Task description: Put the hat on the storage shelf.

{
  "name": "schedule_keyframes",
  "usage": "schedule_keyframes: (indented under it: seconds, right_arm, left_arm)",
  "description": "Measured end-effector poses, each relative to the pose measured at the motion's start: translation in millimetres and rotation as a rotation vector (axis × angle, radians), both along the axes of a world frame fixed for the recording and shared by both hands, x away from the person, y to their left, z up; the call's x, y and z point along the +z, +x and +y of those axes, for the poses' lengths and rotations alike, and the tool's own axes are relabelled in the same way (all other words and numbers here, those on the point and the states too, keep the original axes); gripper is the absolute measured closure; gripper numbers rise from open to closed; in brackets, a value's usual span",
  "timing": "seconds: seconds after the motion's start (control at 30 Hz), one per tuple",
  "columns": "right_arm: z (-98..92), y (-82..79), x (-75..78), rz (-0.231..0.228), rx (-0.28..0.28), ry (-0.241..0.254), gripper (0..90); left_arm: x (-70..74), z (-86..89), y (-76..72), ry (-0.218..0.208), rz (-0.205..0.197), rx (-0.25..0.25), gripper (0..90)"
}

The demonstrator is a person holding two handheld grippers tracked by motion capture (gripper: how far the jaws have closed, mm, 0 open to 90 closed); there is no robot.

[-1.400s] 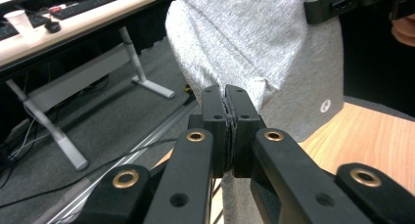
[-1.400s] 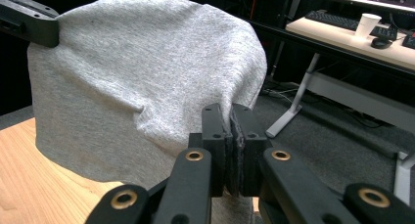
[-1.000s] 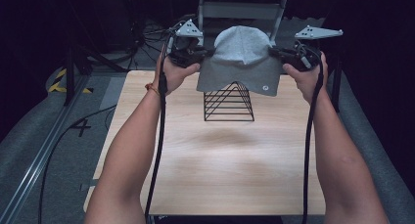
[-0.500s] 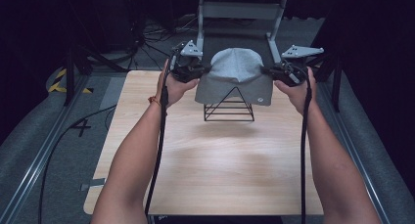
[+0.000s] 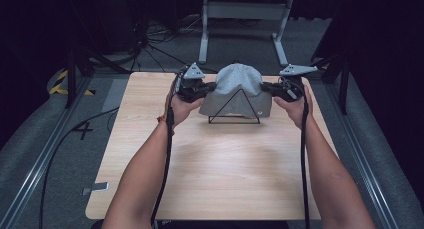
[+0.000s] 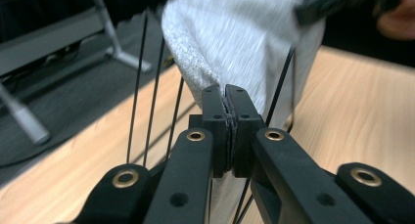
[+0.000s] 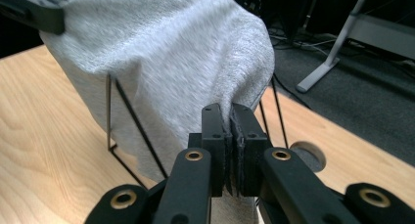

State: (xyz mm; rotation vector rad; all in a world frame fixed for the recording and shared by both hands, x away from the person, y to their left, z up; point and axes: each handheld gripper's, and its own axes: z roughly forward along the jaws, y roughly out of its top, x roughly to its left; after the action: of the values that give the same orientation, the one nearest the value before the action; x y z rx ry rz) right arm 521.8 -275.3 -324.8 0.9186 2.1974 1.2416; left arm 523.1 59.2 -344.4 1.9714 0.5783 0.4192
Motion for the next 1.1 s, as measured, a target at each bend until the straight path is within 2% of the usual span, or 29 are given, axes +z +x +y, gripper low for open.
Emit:
schedule_keyframes:
  seconds: [0.1, 0.2, 0.23, 0.27, 0.33, 0.4, 0.53, 0.6, 0.73, 0.77, 0.8, 0.87, 0.9, 0.97, 1.07, 1.1]
  right_arm:
    - [-1.4, -0.3, -11.1, 0.022, -0.011, -0.008, 85.8]
    - [-0.7, -1.1, -18.3, 0.036, -0.013, -0.011, 85.8]
    - [1.0, -1.4, -26.1, 0.048, -0.013, -0.027, 85.8]
    - [1.5, -1.3, -29.1, 0.051, -0.017, -0.032, 85.9]
    - [1.6, -1.0, -31.3, 0.057, -0.017, -0.032, 85.8]
    - [3.3, 0.2, -36.6, 0.067, -0.021, -0.034, 85.8]
    - [7.7, 1.6, -46.6, 0.081, -0.039, -0.074, 85.1]
    - [7.7, 0.9, -46.7, 0.080, -0.045, -0.065, 84.5]
    - [3.0, -3.6, -42.4, 0.057, -0.063, -0.057, 78.4]
    - [1.6, -4.9, -41.2, 0.055, -0.069, -0.058, 77.1]
    - [-1.3, -9.4, -37.8, 0.041, -0.075, -0.063, 75.4]
    - [-3.0, -12.2, -35.6, 0.029, -0.080, -0.058, 73.9]
    - [-5.1, -15.1, -33.3, 0.026, -0.082, -0.046, 72.9]
    - [-9.4, -21.1, -28.9, 0.013, -0.084, -0.039, 72.2]
    - [-14.1, -31.1, -22.5, 0.007, -0.074, -0.051, 70.1]
    - [-15.9, -36.5, -19.6, 0.000, -0.071, -0.070, 69.7]
  left_arm:
    - [-10.2, -0.5, 0.5, 0.003, 0.017, 0.015, 88.1]
    - [-17.2, -1.7, 1.7, 0.028, 0.022, 0.020, 88.2]
    - [-20.3, -3.1, 1.7, 0.048, 0.019, 0.022, 88.1]
    - [-25.3, -4.2, 1.6, 0.071, 0.034, 0.020, 88.2]
    - [-29.0, -4.4, 2.8, 0.078, 0.031, 0.023, 88.2]
    - [-33.4, -4.7, 3.7, 0.081, 0.049, 0.034, 88.1]
    - [-40.8, -4.0, 4.3, 0.092, 0.056, 0.052, 87.2]
    - [-40.6, -2.1, 2.7, 0.096, 0.044, 0.065, 86.1]
    - [-36.1, 4.6, -2.9, 0.122, 0.035, 0.073, 76.9]
    - [-34.4, 7.4, -4.9, 0.118, 0.030, 0.063, 75.4]
    - [-30.7, 11.5, -12.0, 0.125, 0.011, 0.056, 72.8]
    - [-28.8, 13.9, -16.2, 0.130, 0.006, 0.053, 70.7]
    - [-26.8, 17.6, -21.6, 0.134, 0.008, 0.033, 70.7]
    - [-24.2, 23.3, -28.7, 0.168, -0.016, 0.029, 69.7]
    - [-22.0, 35.3, -42.1, 0.180, -0.009, 0.029, 65.9]
    - [-22.0, 37.5, -44.5, 0.185, -0.007, 0.032, 62.2]
